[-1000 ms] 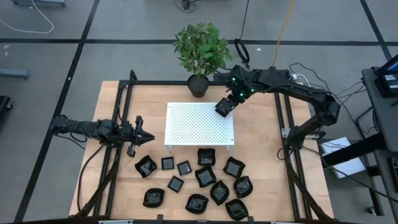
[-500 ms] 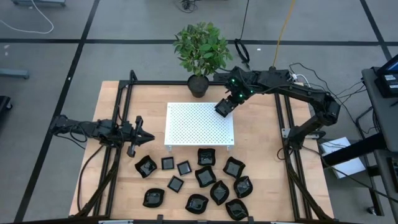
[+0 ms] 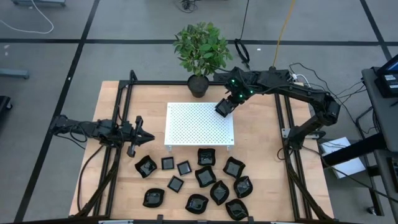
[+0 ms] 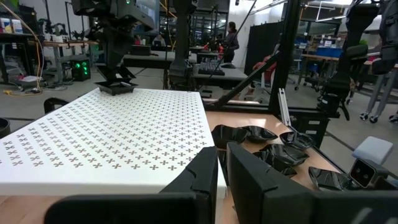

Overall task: Pick & Place Mini shaped plates
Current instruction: Stack the black square plate on top of the black square plate on the shelf

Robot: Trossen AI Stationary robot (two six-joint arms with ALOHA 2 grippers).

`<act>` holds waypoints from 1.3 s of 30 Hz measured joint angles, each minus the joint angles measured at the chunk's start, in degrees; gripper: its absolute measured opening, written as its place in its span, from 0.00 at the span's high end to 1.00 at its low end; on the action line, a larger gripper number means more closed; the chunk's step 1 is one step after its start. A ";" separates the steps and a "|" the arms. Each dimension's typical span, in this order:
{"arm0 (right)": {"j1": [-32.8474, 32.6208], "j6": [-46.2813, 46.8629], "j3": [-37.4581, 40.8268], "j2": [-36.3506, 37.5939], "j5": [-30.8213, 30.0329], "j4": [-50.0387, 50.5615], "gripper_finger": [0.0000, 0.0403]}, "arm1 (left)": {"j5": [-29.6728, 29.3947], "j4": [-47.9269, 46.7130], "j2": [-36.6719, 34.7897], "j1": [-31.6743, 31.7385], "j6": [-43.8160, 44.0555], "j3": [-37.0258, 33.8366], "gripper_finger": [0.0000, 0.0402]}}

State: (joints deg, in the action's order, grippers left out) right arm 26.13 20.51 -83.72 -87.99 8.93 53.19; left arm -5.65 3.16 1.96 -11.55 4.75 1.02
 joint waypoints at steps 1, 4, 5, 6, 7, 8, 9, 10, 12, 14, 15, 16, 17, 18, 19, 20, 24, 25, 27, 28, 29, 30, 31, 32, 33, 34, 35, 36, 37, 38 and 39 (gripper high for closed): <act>0.00 0.00 0.00 0.00 0.00 0.04 1.00 | 0.00 0.02 0.00 -0.02 0.00 0.00 0.91; 0.00 0.00 0.00 0.00 0.06 0.24 1.00 | 0.00 0.01 0.00 -0.01 0.02 0.00 0.91; 0.00 0.00 0.00 0.00 0.07 0.28 1.00 | 0.01 0.00 0.01 -0.02 0.00 0.00 0.91; 0.00 0.00 0.00 0.00 0.08 0.32 1.00 | 0.00 0.00 0.00 -0.01 0.01 0.00 0.91; 0.00 0.01 0.00 0.00 0.09 0.36 1.00 | 0.00 0.01 0.00 -0.01 0.01 0.00 0.91; 0.00 0.00 0.00 0.00 0.09 0.38 1.00 | 0.00 0.02 0.00 -0.01 0.01 0.00 0.91; 0.00 0.00 0.00 0.00 0.09 0.33 1.00 | 0.00 0.00 0.00 -0.01 0.02 0.00 0.91; 0.00 0.00 0.00 0.00 0.09 0.29 1.00 | 0.00 0.00 0.00 -0.02 0.00 0.00 0.91; 0.00 0.00 0.00 0.00 0.09 0.28 1.00 | 0.00 0.00 0.00 0.00 0.00 0.00 0.91; 0.00 0.00 0.00 0.00 0.09 0.28 1.00 | 0.00 0.00 0.00 -0.01 0.00 0.00 0.91; 0.00 0.00 0.00 0.00 0.11 0.28 1.00 | 0.00 0.02 0.00 -0.02 0.01 0.00 0.91; 0.00 0.00 0.00 0.00 0.20 0.28 1.00 | 0.00 0.00 0.01 -0.01 0.00 0.00 0.91; 0.00 0.00 0.00 0.00 0.27 0.28 1.00 | 0.00 0.02 0.00 0.00 0.00 0.00 0.91; 0.00 0.00 0.00 0.00 0.28 0.28 0.99 | 0.00 0.00 0.00 -0.02 0.00 0.00 0.91; 0.00 0.00 0.00 0.00 0.28 0.28 0.99 | 0.00 0.02 0.02 0.00 0.00 0.00 0.91; 0.00 -0.02 0.00 0.00 0.28 0.28 0.98 | 0.00 0.00 0.00 0.00 0.00 0.00 0.91; 0.00 0.00 0.00 0.00 0.29 0.28 0.92 | 0.00 0.01 0.00 -0.02 0.01 0.00 0.91; 0.00 0.00 0.00 0.00 0.25 0.29 0.91 | 0.00 0.01 0.01 0.00 0.00 0.00 0.91; 0.00 0.00 0.00 0.00 0.20 0.27 0.88 | 0.00 0.02 0.00 0.00 0.02 0.00 0.91; 0.00 -0.01 0.00 0.00 0.20 0.22 0.86 | 0.00 0.00 0.00 0.00 0.00 0.00 0.91; 0.00 -0.09 0.00 0.00 0.19 0.05 0.85 | 0.00 0.00 0.00 0.00 0.00 0.00 0.91; 0.00 -0.34 0.00 0.00 0.17 -0.44 0.83 | 0.00 0.00 0.00 -0.01 0.01 0.00 0.91; 0.00 -0.54 0.00 0.02 0.17 -1.20 0.82 | 0.00 0.00 0.01 0.00 0.00 0.00 0.91; 0.00 -0.64 0.02 0.30 0.20 -1.93 0.81 | 0.00 0.01 0.00 0.00 0.00 0.00 0.91; 0.00 -0.86 0.06 0.82 0.16 -2.42 0.80 | 0.00 0.01 0.00 0.00 0.00 0.00 0.91; 0.00 -1.60 0.11 1.54 0.19 -2.80 0.78 | 0.00 0.01 0.00 -0.01 0.01 0.00 0.91; -0.01 -2.26 0.11 2.44 0.29 -3.30 0.77 | 0.00 0.02 0.02 0.00 0.00 0.00 0.91; -0.24 -2.60 0.09 3.43 0.35 -3.62 0.77 | 0.02 0.02 0.02 -0.02 0.00 0.00 0.91; -0.48 -2.97 0.09 4.45 0.35 -3.54 0.76 | 0.00 0.02 0.02 0.00 0.00 0.00 0.91; -0.87 -3.43 0.09 5.59 0.35 -3.22 0.75 | 0.00 0.02 0.02 0.00 0.00 0.00 0.91; -1.42 -3.81 0.11 6.90 0.28 -3.05 0.75 | 0.00 0.01 0.02 0.00 0.00 0.00 0.91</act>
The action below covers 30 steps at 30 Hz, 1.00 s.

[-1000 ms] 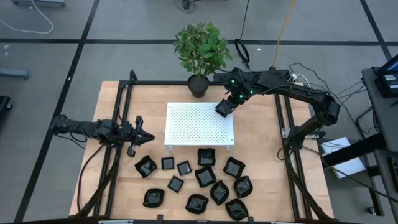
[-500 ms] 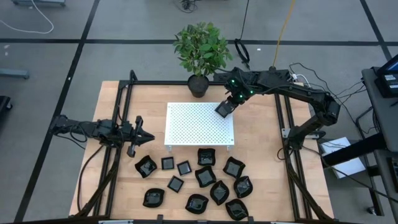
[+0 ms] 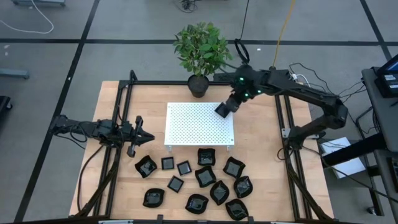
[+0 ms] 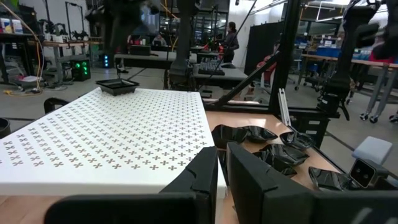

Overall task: Pick & Place Mini shaped plates
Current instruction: Stack the black square plate on top of the black square plate on the shelf

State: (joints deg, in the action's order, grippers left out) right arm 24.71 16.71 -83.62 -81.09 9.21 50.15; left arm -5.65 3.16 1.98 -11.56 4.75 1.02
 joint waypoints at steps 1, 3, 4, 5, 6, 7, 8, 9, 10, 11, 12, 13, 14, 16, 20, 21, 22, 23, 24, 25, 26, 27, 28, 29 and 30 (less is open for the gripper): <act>-0.74 -0.37 0.16 1.42 -0.08 -0.25 0.75 | 0.01 0.01 0.00 0.01 0.00 0.00 0.91; -2.57 -0.85 1.55 5.04 -0.08 -1.85 0.75 | 0.01 0.02 0.00 0.00 0.00 0.00 0.91; -3.61 -0.91 2.87 7.02 -0.09 -2.79 0.75 | 0.00 -0.01 0.00 -0.01 0.01 0.00 0.91; -4.83 -0.88 4.53 9.03 -0.10 -4.18 0.75 | 0.00 0.02 0.00 0.01 0.00 0.00 0.91; -6.14 -0.68 6.63 11.04 -0.11 -6.24 0.76 | 0.00 0.02 0.00 0.01 0.00 0.00 0.91; -7.52 -0.34 9.03 13.15 -0.16 -8.82 0.76 | 0.00 0.02 0.00 0.00 0.00 0.00 0.91; -8.96 0.08 11.67 15.40 -0.14 -11.42 0.76 | 0.01 0.01 0.00 -0.01 0.01 0.00 0.91; -10.42 0.54 14.59 17.83 -0.14 -14.41 0.76 | 0.00 0.02 0.00 -0.01 0.01 0.00 0.91; -11.89 0.97 17.77 20.12 -0.13 -17.98 0.76 | 0.01 0.02 0.00 0.00 0.00 0.00 0.91; -13.34 1.52 21.10 22.36 -0.12 -21.66 0.76 | 0.00 0.02 0.00 0.01 0.01 0.00 0.91; -14.82 2.05 24.57 24.41 -0.15 -25.27 0.76 | 0.00 0.02 0.00 0.01 0.00 0.00 0.91; -16.28 2.40 28.17 26.35 -0.17 -29.06 0.76 | 0.00 0.02 0.00 -0.01 0.02 0.00 0.91; -17.84 2.54 31.48 28.03 -0.19 -32.62 0.76 | 0.00 0.02 0.00 0.01 0.00 0.00 0.91; -20.64 1.81 37.58 31.17 -0.19 -39.75 0.76 | 0.00 0.02 0.00 0.01 0.01 0.00 0.91; -25.22 -2.46 47.38 36.26 -0.26 -53.58 0.77 | 0.00 0.07 -0.01 0.01 -0.01 0.00 0.91; -26.16 -3.65 49.68 37.22 -0.32 -56.76 0.77 | 0.00 0.08 0.00 0.01 0.00 0.00 0.91; -26.97 -4.65 51.88 38.07 -0.41 -59.87 0.77 | 0.01 0.07 0.00 0.00 0.00 0.00 0.91; -27.68 -5.62 53.92 38.80 -0.41 -63.03 0.77 | 0.00 0.07 0.00 0.00 0.00 0.00 0.91; -28.34 -6.38 55.76 39.36 -0.40 -66.04 0.77 | 0.01 0.06 0.00 0.01 0.00 0.00 0.91; -28.85 -6.97 57.49 39.71 -0.41 -68.89 0.77 | 0.00 0.06 0.00 -0.02 0.00 0.00 0.91; -29.23 -7.22 59.12 39.93 -0.39 -71.33 0.77 | 0.00 0.08 0.00 -0.02 0.00 0.00 0.91; -29.49 -7.39 60.61 40.01 -0.37 -73.22 0.77 | -0.27 0.08 0.00 0.01 0.00 0.00 0.91; -29.73 -7.52 61.95 40.00 -0.39 -74.96 0.77 | -0.80 0.09 0.00 -0.01 0.00 0.00 0.91; -29.89 -7.78 63.14 39.99 -0.40 -76.61 0.77 | -1.34 0.15 0.00 0.00 0.00 0.00 0.91; -30.08 -8.27 64.18 40.01 -0.41 -78.10 0.77 | -1.49 0.12 0.00 0.00 -0.01 0.00 0.91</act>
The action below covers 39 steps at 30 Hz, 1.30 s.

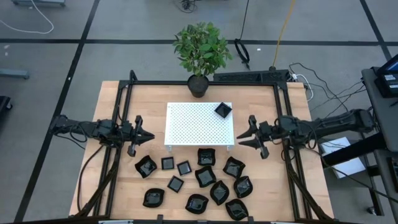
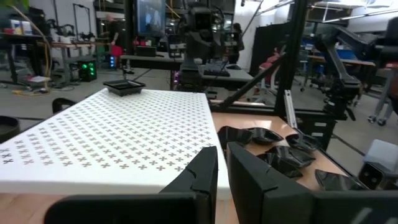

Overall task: Pick & Place Mini shaped plates
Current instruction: Stack the black square plate on top of the black square plate on the shelf

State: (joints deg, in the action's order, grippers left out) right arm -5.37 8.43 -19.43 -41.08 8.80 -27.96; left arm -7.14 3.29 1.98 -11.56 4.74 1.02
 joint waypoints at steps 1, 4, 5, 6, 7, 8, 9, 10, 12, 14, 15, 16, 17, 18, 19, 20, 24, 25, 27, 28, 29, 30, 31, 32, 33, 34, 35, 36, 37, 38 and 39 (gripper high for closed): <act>-0.14 -0.63 0.89 0.02 0.00 -1.38 0.77 | -0.04 -0.03 0.00 0.01 0.01 0.00 0.91; -0.34 -3.20 3.69 0.00 0.01 -4.53 0.77 | -0.04 -0.04 0.00 0.01 0.01 0.00 0.91; -0.34 -3.99 4.49 -0.02 0.02 -5.80 0.77 | -0.04 -0.02 0.00 0.01 0.01 0.00 0.91; -0.34 -4.56 5.20 -0.02 0.01 -7.37 0.77 | -0.04 -0.03 0.00 -0.01 0.03 0.00 0.91; -0.34 -4.76 5.83 0.00 0.02 -9.39 0.77 | -0.04 -0.04 -0.01 0.01 0.07 0.00 0.91; -0.34 -4.86 6.44 0.02 0.02 -11.21 0.77 | -0.04 -0.04 0.00 0.01 0.15 0.00 0.91; -0.34 -4.87 7.07 0.02 0.13 -12.96 0.77 | -0.04 -0.04 0.00 0.01 0.27 0.00 0.91; -0.34 -5.01 7.65 0.02 0.26 -14.35 0.77 | -0.04 -0.04 0.00 0.01 0.31 0.00 0.91; -0.36 -5.69 8.52 0.08 0.31 -16.08 0.77 | -0.03 -0.04 0.00 0.00 1.54 0.00 0.91; -0.36 -7.12 9.04 0.13 0.27 -16.56 0.77 | -0.09 0.20 0.00 0.01 3.52 -0.02 0.91; -0.36 -7.88 9.25 0.12 0.23 -16.46 0.77 | -0.56 0.95 0.00 0.01 4.17 -0.02 0.91; -0.36 -8.46 9.43 0.11 0.23 -16.37 0.77 | -1.36 2.19 0.00 0.01 5.97 -0.02 0.91; -0.33 -9.01 9.57 0.11 0.21 -16.39 0.77 | -2.09 3.36 -0.02 0.01 8.55 0.04 0.91; -0.32 -9.38 9.61 0.11 0.15 -16.45 0.77 | -2.41 3.46 -0.01 0.01 11.06 0.42 0.91; -0.32 -9.71 9.63 0.11 0.09 -16.45 0.77 | -2.42 2.45 0.16 0.01 12.97 1.16 0.91; -0.32 -10.07 9.63 0.11 0.09 -16.45 0.77 | -2.37 1.08 0.69 -0.07 14.22 2.11 0.90; -0.32 -11.39 9.63 0.11 0.00 -16.45 0.77 | -3.64 -9.45 6.19 -0.59 18.58 8.32 0.83; -0.32 -11.53 9.63 0.11 0.00 -16.42 0.77 | -4.27 -12.08 8.47 -0.70 19.96 10.40 0.80; -0.32 -11.40 9.63 0.11 0.00 -16.42 0.77 | -4.87 -16.63 13.90 -1.03 22.89 14.98 0.73; -0.32 -11.26 9.63 0.11 0.00 -16.42 0.77 | -4.69 -18.87 17.05 -1.26 24.54 17.39 0.69; -0.32 -11.22 9.63 0.11 0.00 -16.41 0.77 | -3.65 -21.37 20.31 -1.52 26.42 19.67 0.65; -0.32 -11.20 9.63 0.11 0.00 -16.38 0.77 | -2.13 -24.05 23.56 -1.84 27.91 21.81 0.61; -0.30 -11.17 9.63 0.11 0.00 -16.40 0.77 | -0.40 -26.89 26.80 -2.18 29.62 23.73 0.57; -0.30 -11.17 9.63 0.11 0.00 -16.40 0.77 | 1.18 -29.61 29.74 -2.56 31.75 25.37 0.54; -0.30 -11.20 9.63 0.11 0.00 -16.40 0.77 | 2.48 -31.99 32.56 -2.91 34.22 26.64 0.51; -0.30 -11.26 9.63 0.11 0.00 -16.40 0.77 | 3.48 -33.65 35.27 -3.32 36.40 27.50 0.49; -0.30 -11.27 9.63 0.11 0.00 -16.40 0.77 | 4.24 -34.78 37.76 -3.76 37.89 27.86 0.47; -0.30 -11.31 9.63 0.11 0.00 -16.40 0.77 | 4.73 -35.29 40.13 -4.30 38.70 27.84 0.46; -0.30 -11.59 9.63 0.11 0.01 -16.40 0.77 | 5.20 -35.22 42.45 -4.88 38.94 27.70 0.46; -0.30 -12.02 9.63 0.11 0.05 -16.38 0.77 | 5.63 -34.79 44.89 -5.42 39.05 27.65 0.45; -0.30 -12.31 9.63 0.11 0.13 -16.39 0.77 | 5.80 -33.92 47.37 -5.99 39.42 27.65 0.46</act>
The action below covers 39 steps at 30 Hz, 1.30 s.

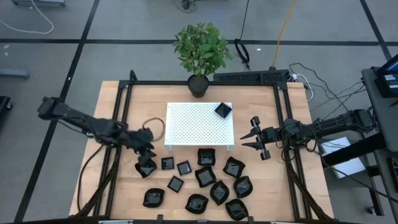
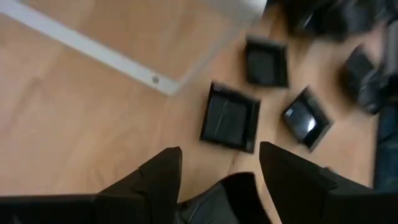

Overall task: Pick & Place Mini shaped plates
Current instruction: Stack the black square plate on top of the black square plate on the shelf

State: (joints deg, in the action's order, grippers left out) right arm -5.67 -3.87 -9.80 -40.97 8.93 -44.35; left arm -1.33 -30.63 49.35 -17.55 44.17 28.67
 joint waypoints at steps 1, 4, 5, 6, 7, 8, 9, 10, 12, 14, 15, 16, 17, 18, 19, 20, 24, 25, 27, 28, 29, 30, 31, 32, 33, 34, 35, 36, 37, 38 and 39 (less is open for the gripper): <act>0.00 -0.24 0.00 0.00 0.02 -0.01 0.77 | 0.51 1.33 2.48 -0.51 0.40 0.00 0.46; 0.00 -1.38 0.00 0.00 0.04 -0.01 0.77 | 1.45 8.62 9.37 -1.81 0.72 -0.05 0.49; 0.00 -1.46 0.00 0.00 0.04 -0.01 0.77 | 1.49 11.85 11.39 -2.12 0.34 -0.04 0.50; 0.00 -1.53 0.00 0.00 0.04 0.01 0.77 | 1.52 14.44 13.21 -2.28 -0.31 -0.07 0.51; 0.00 -1.67 0.00 0.00 0.05 0.05 0.77 | 1.48 16.48 14.94 -2.44 -0.87 -0.05 0.52; 0.00 -1.83 0.00 0.00 0.07 0.16 0.77 | 1.38 18.14 16.57 -2.50 -1.42 -0.06 0.53; 0.00 -1.94 0.00 0.00 0.07 0.29 0.77 | 1.20 19.08 18.08 -2.50 -1.68 -0.05 0.54; 0.00 -1.97 0.00 0.00 0.07 0.37 0.77 | 0.77 19.08 19.50 -2.46 -1.86 -0.04 0.55; 0.00 -1.99 0.00 0.00 0.07 0.41 0.77 | -0.60 18.29 22.02 -2.44 -2.04 -0.05 0.56; 0.00 -1.99 0.00 0.00 0.09 0.43 0.77 | -1.04 17.18 24.23 -2.44 -2.03 -0.06 0.56; 0.00 -1.98 0.00 0.00 0.09 0.43 0.77 | -1.27 16.98 25.12 -2.44 -2.11 -0.14 0.56; 0.00 -1.99 0.00 0.00 0.09 0.43 0.77 | -1.60 17.40 25.81 -2.44 -2.59 -0.15 0.56; 0.00 -1.98 0.00 -0.02 0.09 0.43 0.77 | -1.70 17.87 26.33 -2.44 -3.21 -0.13 0.56; 0.00 -1.99 0.00 0.00 0.09 0.43 0.77 | -1.71 17.90 26.75 -2.44 -3.89 -0.09 0.56; 0.00 -1.98 0.00 0.00 0.09 0.42 0.77 | -1.71 17.78 27.19 -2.44 -4.42 -0.09 0.56; 0.00 -1.99 0.00 -0.01 0.09 0.43 0.77 | -1.71 17.77 27.63 -2.44 -4.67 -0.09 0.56; 0.00 -1.99 0.00 0.00 0.09 0.45 0.77 | -1.74 17.42 28.74 -2.39 -5.77 -0.06 0.56; 0.00 -1.97 0.00 0.00 0.09 0.45 0.77 | -1.78 17.40 29.05 -2.39 -6.39 0.02 0.56; 0.01 -1.97 0.00 0.00 0.09 0.45 0.77 | -1.79 17.42 29.34 -2.42 -7.55 0.07 0.57; 0.00 -1.97 0.00 0.00 0.09 0.45 0.77 | -1.78 17.45 29.34 -2.42 -8.03 0.07 0.57; 0.01 -1.87 0.00 0.00 0.09 0.47 0.77 | -1.78 17.50 29.34 -2.42 -8.35 0.07 0.57; 0.00 -1.70 0.00 0.00 0.09 0.47 0.77 | -1.78 17.55 29.34 -2.42 -8.67 0.07 0.57; 0.01 -1.58 0.00 0.00 0.09 0.48 0.77 | -1.78 17.52 29.15 -2.42 -9.08 0.04 0.57; 0.00 -1.56 0.00 0.00 0.09 0.49 0.77 | -1.76 17.46 28.90 -2.42 -9.61 0.02 0.57; 0.02 -1.56 0.00 0.00 0.09 0.49 0.77 | -1.74 17.39 28.63 -2.42 -10.13 -0.03 0.57; 0.01 -1.56 0.00 0.00 0.09 0.49 0.77 | -1.74 17.37 28.50 -2.42 -10.67 -0.07 0.57; 0.02 -1.56 0.00 0.00 0.09 0.49 0.77 | -1.74 17.30 28.30 -2.42 -11.11 -0.07 0.57; 0.01 -1.56 0.00 0.00 0.09 0.54 0.77 | -1.74 17.24 28.18 -2.42 -11.59 -0.07 0.59; 0.00 -1.56 0.00 0.00 0.09 0.68 0.77 | -1.68 17.24 28.14 -2.42 -12.13 -0.07 0.61; 0.01 -1.56 0.00 0.00 0.07 0.92 0.77 | -1.68 17.24 28.15 -2.42 -12.57 -0.08 0.63; 0.00 -1.56 0.00 0.00 0.01 1.25 0.77 | -1.66 17.18 28.16 -2.42 -12.99 -0.09 0.67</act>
State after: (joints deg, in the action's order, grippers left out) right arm -5.67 -5.43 -9.80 -40.97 8.94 -43.10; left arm -3.00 -13.45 77.52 -19.97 31.18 28.58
